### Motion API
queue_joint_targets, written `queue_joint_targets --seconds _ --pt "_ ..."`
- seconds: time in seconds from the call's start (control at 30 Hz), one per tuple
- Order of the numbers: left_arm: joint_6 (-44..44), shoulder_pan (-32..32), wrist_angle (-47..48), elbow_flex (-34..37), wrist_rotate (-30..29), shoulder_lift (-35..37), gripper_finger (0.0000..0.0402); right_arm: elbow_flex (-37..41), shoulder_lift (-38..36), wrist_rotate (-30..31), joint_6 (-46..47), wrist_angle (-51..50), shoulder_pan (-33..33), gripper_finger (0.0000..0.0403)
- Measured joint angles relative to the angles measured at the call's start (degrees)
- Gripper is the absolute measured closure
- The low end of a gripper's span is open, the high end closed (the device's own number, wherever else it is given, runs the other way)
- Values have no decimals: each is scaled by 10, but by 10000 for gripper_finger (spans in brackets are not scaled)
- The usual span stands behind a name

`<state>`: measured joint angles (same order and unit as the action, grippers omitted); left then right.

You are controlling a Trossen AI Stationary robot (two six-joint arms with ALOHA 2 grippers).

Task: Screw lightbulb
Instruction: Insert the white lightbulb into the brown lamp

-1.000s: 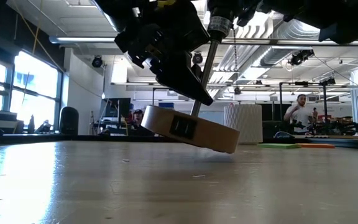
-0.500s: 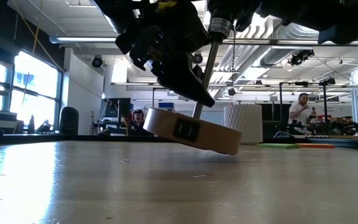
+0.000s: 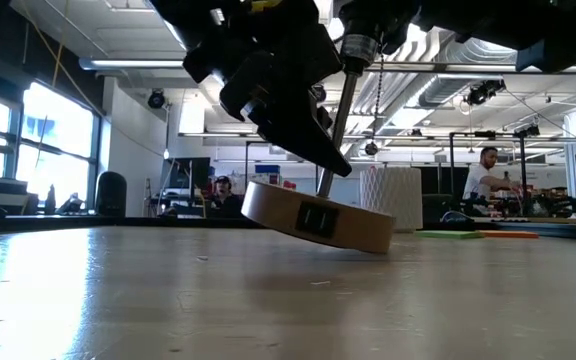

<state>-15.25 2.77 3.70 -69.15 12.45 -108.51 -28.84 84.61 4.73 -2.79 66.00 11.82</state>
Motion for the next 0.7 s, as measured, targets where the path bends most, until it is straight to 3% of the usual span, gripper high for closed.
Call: queue_joint_targets --seconds 0.17,0.43,0.7 --pt "36 11 -84 37 -69 0 372 0 1 94 5 -1 22 261" --pt "77 12 -217 96 -116 0 372 0 1 262 -11 -1 67 262" --pt "77 14 -232 96 -187 0 372 -19 2 328 -11 -11 70 262"
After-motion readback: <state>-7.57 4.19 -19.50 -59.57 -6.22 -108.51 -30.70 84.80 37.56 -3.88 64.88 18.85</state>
